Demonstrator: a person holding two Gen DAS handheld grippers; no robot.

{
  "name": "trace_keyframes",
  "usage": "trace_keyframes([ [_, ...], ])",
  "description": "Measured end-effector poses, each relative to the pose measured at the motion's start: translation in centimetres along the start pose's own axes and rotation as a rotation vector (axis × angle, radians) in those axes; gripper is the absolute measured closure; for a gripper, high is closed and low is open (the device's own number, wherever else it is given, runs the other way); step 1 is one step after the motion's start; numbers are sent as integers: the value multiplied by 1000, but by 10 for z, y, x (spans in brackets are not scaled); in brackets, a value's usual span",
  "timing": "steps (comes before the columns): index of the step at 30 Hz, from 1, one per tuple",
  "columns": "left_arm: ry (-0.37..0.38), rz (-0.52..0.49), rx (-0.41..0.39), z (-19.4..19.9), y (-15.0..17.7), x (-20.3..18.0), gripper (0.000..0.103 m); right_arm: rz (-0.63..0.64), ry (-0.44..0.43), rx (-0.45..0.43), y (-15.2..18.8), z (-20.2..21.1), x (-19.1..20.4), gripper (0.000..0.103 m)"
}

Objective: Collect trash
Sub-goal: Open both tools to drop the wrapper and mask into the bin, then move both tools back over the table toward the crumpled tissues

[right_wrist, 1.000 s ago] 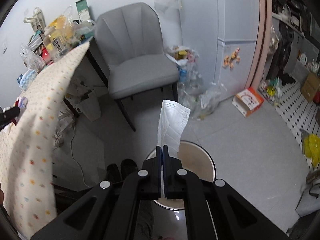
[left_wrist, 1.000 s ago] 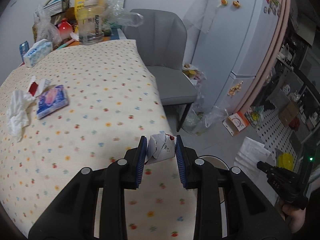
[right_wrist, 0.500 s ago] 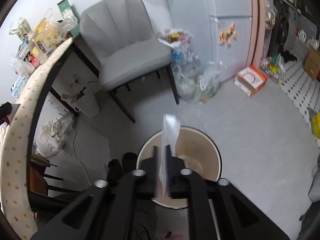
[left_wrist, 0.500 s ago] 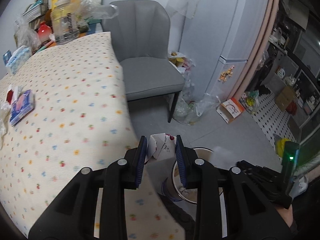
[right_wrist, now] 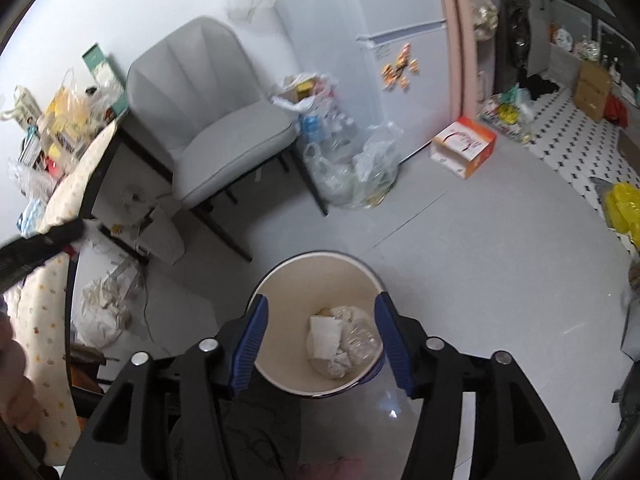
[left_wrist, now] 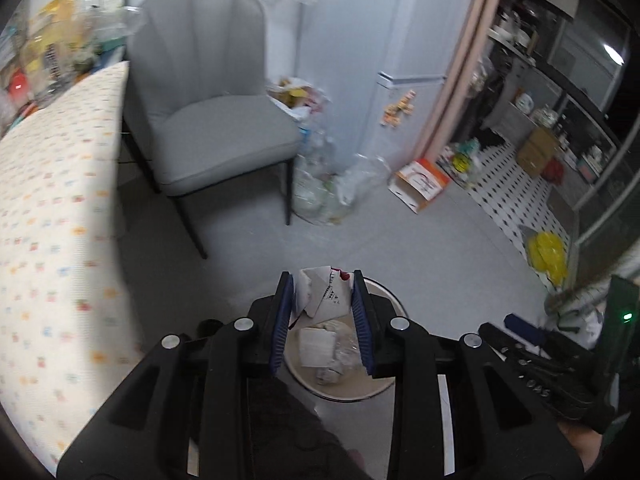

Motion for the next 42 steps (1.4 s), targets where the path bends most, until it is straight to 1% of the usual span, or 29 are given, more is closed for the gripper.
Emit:
trace_keyframes([
  [1, 10, -11, 9, -4, -1, -7, 69, -7, 6, -6, 0, 5, -5, 46],
  [2, 15, -22, 17, -6, -1, -13, 51, -16, 11, -12, 0, 8, -10, 46],
  [3, 17, -33, 18, -7, -2, -18, 40, -26, 13, -16, 0, 12, -14, 46],
  [4, 21, -39, 5, -6, -3, -22, 22, -32, 15, -19, 0, 14, -18, 46],
  [5, 21, -42, -15, -2, -4, -23, 12, -37, 17, -22, 0, 15, -20, 46],
  [6, 15, -41, -44, 4, -5, -23, 9, -41, 16, -23, 2, 18, -21, 46],
  [7, 9, -38, -57, 8, -5, -23, 6, -43, 15, -23, 3, 18, -22, 46],
  [9, 3, -23, -67, 15, -6, -19, 6, -42, 8, -18, 4, 16, -17, 46],
  [12, 3, 24, -92, 30, -6, -3, 6, -24, -4, -14, 3, 15, -6, 46],
  [14, 7, 47, -106, 39, -5, 7, 6, -3, -7, -19, 2, 17, 6, 41],
  [18, 4, 83, -138, 61, 0, 27, 6, 35, -15, -35, -2, 25, 25, 37],
  [20, 5, 105, -157, 74, 2, 38, 6, 51, -19, -47, -3, 30, 36, 32],
  [24, -9, 139, -195, 97, 11, 61, 6, 91, -18, -58, -4, 40, 64, 26],
  [28, -9, 199, -225, 117, 24, 93, 6, 124, -12, -91, -6, 54, 92, 14],
  [31, -15, 228, -235, 128, 34, 114, 6, 146, -19, -119, -5, 65, 114, 8],
  [35, -20, 257, -248, 140, 49, 142, 6, 187, -26, -124, -1, 70, 144, 8],
  [42, -33, 336, -264, 159, 74, 193, 6, 267, -44, -121, 5, 74, 202, 8],
])
Point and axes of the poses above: each gripper's, at about its wrist camera, not at the fingertips, and z roughly against the way its jaws point, x to its left, y to its underside, the point moved 6 cm from there along -z, roughly the way its jaws point, and after that the axes turned 14 degrees about x, right-handed, at the moved point
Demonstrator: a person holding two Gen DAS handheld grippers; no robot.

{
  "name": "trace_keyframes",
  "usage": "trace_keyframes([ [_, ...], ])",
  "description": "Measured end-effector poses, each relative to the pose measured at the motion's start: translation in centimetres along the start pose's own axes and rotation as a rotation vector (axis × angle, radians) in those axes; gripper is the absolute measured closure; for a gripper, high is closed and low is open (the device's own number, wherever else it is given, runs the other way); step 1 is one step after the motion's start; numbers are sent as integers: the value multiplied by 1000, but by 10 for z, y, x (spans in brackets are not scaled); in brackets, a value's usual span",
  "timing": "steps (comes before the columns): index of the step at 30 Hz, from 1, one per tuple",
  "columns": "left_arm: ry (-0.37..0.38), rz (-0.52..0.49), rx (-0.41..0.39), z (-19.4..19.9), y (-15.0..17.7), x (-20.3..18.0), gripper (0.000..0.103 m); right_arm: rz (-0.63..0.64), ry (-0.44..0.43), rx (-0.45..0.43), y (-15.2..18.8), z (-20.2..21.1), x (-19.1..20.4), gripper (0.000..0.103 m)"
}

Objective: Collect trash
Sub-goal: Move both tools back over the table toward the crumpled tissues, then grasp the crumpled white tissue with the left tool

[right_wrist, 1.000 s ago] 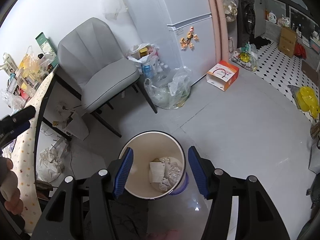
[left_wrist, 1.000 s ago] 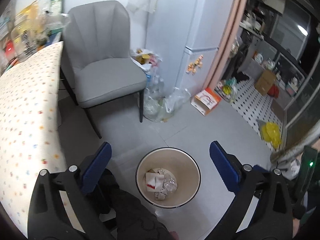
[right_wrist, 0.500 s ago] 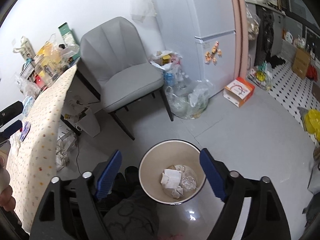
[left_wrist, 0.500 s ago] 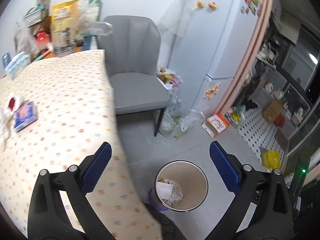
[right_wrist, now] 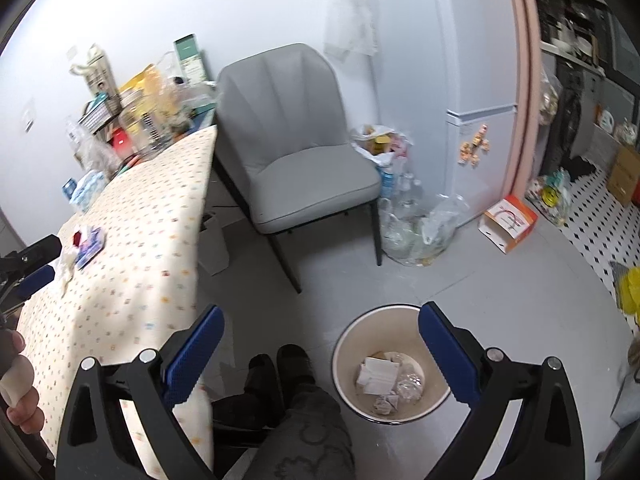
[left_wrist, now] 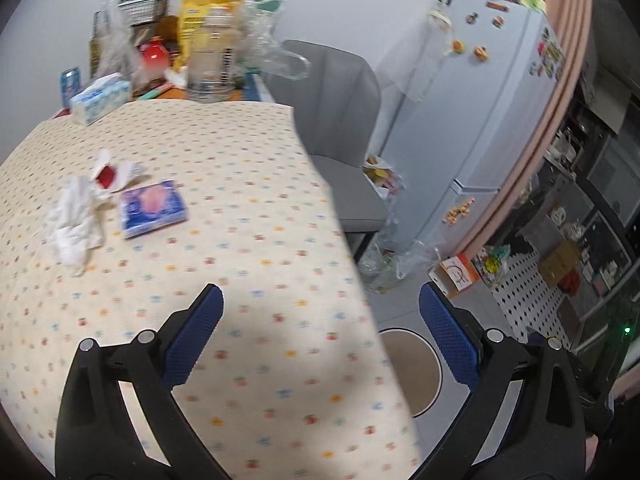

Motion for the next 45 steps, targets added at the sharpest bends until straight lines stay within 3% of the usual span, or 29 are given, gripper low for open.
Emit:
trace_keyframes([
  [26, -68, 314, -64, 47, 24, 199, 6, 233, -79, 3, -8, -15, 175, 8],
  [35, -67, 353, -78, 38, -1, 222, 6, 310, -120, 28, -7, -23, 217, 8],
  [45, -70, 399, -57, 0, -29, 234, 6, 337, -116, 32, -15, -22, 228, 8],
])
Point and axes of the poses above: each gripper's, at about its wrist camera, not at the fingertips, and z roughly against the way its jaws point, x to its left, y to its underside, the point moved 6 cm from there along -z, roughly the way its jaws point, and after that the axes turned 14 degrees about x, right-handed, at the moved point
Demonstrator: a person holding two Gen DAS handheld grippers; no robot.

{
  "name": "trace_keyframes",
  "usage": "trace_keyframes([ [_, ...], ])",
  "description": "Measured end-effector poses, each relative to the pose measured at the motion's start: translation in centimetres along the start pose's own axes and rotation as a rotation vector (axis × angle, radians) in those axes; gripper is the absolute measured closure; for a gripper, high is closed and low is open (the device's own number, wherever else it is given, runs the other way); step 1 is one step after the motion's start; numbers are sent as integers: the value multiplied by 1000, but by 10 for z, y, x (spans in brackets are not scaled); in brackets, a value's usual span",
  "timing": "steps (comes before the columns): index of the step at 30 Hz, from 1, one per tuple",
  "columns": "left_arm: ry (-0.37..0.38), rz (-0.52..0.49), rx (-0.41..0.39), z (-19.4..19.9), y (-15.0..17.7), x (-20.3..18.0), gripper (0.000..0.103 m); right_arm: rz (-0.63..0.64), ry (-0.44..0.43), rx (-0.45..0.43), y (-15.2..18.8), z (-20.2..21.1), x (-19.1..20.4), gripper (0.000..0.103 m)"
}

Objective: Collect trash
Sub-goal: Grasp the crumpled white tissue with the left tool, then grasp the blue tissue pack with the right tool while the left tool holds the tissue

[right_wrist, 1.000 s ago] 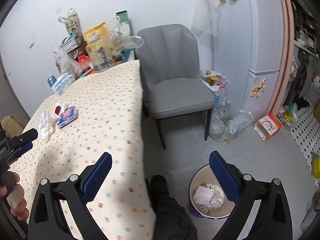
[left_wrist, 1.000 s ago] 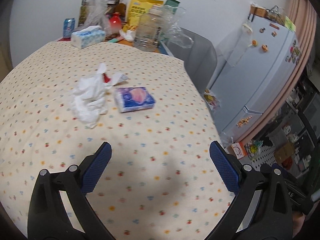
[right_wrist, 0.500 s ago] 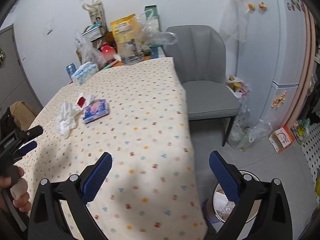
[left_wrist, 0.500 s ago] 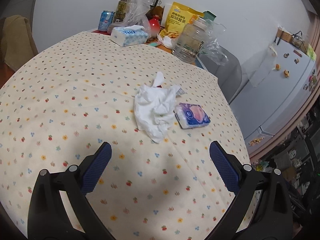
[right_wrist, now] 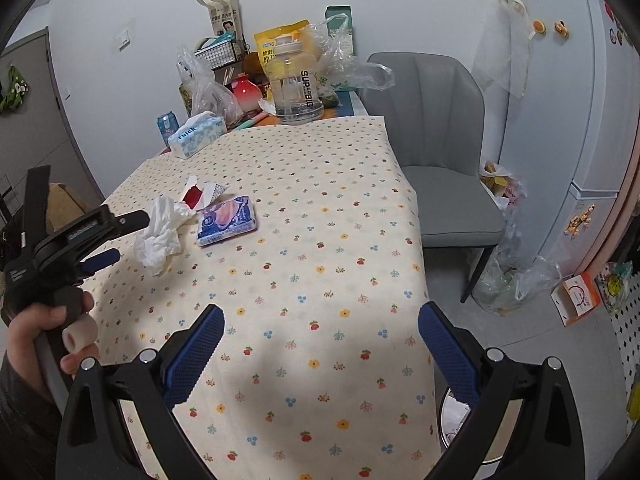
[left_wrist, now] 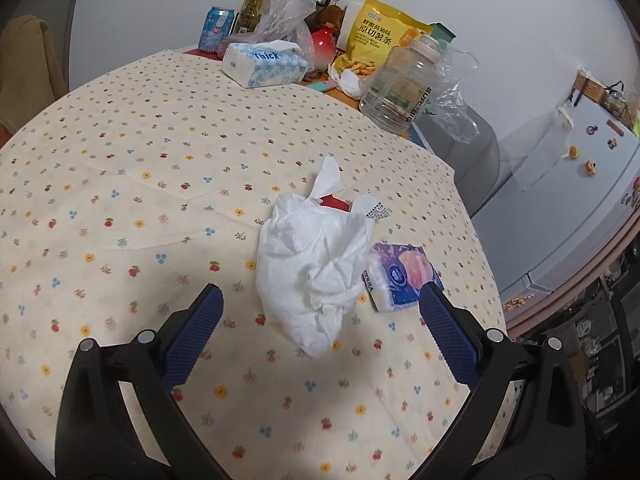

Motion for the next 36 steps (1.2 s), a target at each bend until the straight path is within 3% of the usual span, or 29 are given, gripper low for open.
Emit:
trace_keyframes([
  [6, 19, 27, 1, -14, -6, 1, 7, 4, 21, 9, -13, -6, 2, 8],
  [7, 29, 30, 0, -16, -7, 2, 13, 10, 24, 11, -16, -9, 4, 8],
  [9, 72, 56, 24, -20, -7, 7, 45, 29, 27, 13, -23, -12, 11, 8],
  [10, 88, 78, 50, -23, -6, 11, 74, 45, 30, 12, -27, -14, 17, 8],
  [11, 98, 89, 62, -23, -4, 13, 85, 54, 30, 12, -30, -15, 21, 8],
  [22, 120, 160, -14, 29, -1, 65, 89, 179, 7, 36, -63, -51, 88, 8],
  [36, 74, 228, -64, 52, 3, 114, 89, 234, 26, 117, -88, -118, 127, 8],
])
Point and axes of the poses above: each gripper's, at about its wrist camera, not at the fingertips, and z roughly against the way its jaws point, x to its left, y to its underside, the point moved 6 cm from there along -z, roughly the way its jaws point, and after that the axes turned 14 degrees about x, right-handed, at the moved point
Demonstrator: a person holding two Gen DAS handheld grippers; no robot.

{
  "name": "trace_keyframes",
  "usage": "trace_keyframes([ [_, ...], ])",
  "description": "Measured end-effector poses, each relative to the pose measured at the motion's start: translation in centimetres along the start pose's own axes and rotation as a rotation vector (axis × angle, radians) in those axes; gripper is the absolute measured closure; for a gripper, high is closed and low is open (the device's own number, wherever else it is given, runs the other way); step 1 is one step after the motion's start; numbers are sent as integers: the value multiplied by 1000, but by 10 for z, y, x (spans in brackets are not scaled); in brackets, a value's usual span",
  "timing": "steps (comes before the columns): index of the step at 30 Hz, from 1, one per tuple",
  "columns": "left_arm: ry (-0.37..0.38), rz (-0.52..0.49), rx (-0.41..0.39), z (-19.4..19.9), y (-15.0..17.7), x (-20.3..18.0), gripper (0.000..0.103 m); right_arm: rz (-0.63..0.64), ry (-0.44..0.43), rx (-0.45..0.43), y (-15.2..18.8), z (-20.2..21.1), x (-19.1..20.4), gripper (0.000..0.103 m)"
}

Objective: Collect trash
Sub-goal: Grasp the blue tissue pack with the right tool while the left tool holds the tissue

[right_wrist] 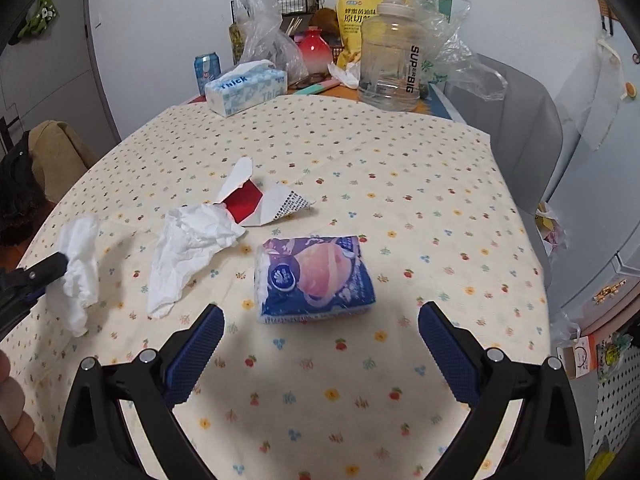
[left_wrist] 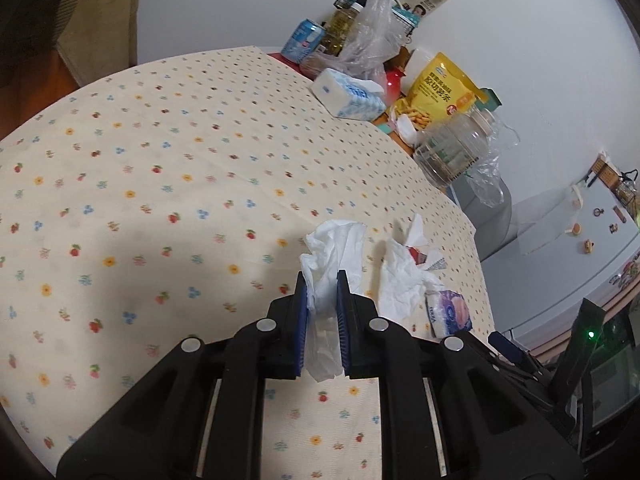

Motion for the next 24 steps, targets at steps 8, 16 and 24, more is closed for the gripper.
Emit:
trace_keyframes([
  [8, -18, 40, 3, 3, 8, 16, 89, 65, -12, 76, -12, -36, 10, 31],
  [16, -17, 18, -1, 9, 18, 4, 89, 63, -97, 73, 11, -4, 9, 71],
  [24, 0, -27, 8, 9, 36, -26, 89, 16, -117, 14, 51, 44, -12, 72],
])
Point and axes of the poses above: each gripper's, at about its wrist camera, not at the fingertips, and z roughly against the way its jaws point, x to its left, y to its underside, the point moved 6 cm from there along -z, roughly the way its jaws point, and after that the axes turned 14 degrees about x, right-handed, at the moved point
